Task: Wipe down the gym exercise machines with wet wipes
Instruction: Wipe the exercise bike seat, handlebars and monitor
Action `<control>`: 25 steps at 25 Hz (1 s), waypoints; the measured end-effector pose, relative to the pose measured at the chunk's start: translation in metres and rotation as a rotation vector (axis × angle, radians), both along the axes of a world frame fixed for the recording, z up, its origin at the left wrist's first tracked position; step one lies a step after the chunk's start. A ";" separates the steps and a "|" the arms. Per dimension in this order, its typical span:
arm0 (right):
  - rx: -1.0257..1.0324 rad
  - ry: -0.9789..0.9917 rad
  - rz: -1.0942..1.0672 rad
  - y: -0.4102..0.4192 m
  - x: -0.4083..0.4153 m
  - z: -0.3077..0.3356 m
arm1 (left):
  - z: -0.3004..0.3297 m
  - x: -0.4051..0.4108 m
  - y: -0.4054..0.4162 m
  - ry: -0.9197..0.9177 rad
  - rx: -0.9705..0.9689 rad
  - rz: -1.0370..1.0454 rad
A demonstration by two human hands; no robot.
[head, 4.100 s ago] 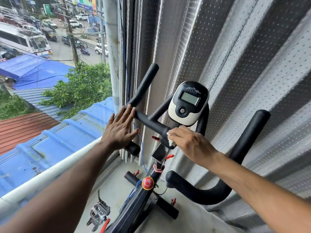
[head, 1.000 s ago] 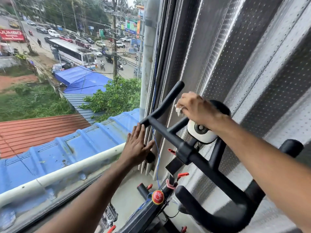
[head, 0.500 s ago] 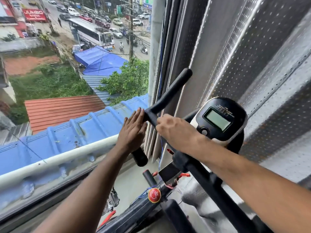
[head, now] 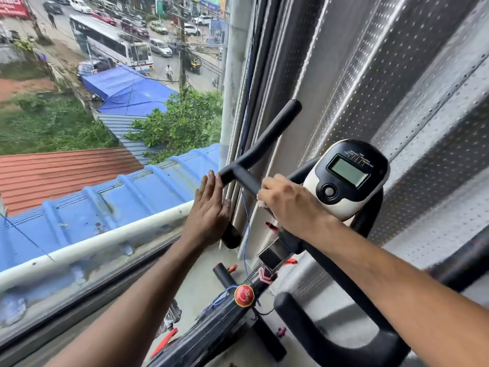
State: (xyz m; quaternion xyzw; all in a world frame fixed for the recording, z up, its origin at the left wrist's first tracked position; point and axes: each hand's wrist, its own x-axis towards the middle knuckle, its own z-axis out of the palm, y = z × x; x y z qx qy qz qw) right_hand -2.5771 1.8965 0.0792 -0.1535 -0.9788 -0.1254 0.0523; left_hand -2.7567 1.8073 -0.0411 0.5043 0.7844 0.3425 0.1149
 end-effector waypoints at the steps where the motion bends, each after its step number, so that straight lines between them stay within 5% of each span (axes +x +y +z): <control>1: -0.016 -0.021 -0.026 -0.001 -0.002 0.002 | -0.003 0.001 -0.005 -0.012 0.011 -0.005; 6: -0.147 -0.217 -0.075 -0.015 0.018 0.028 | -0.012 0.003 -0.023 -0.021 0.017 -0.030; 9: -0.207 -0.126 -0.089 0.009 -0.013 0.047 | -0.012 0.001 -0.021 -0.003 -0.003 -0.026; 15: -0.151 -0.111 -0.106 0.041 -0.101 0.020 | -0.009 0.002 -0.023 0.019 -0.015 -0.010; 21: -0.088 -0.430 0.161 0.032 -0.047 0.042 | -0.016 0.002 -0.020 0.023 0.034 0.007; 25: -0.009 -0.335 0.156 0.035 -0.066 0.023 | -0.017 0.003 -0.020 0.000 0.048 0.012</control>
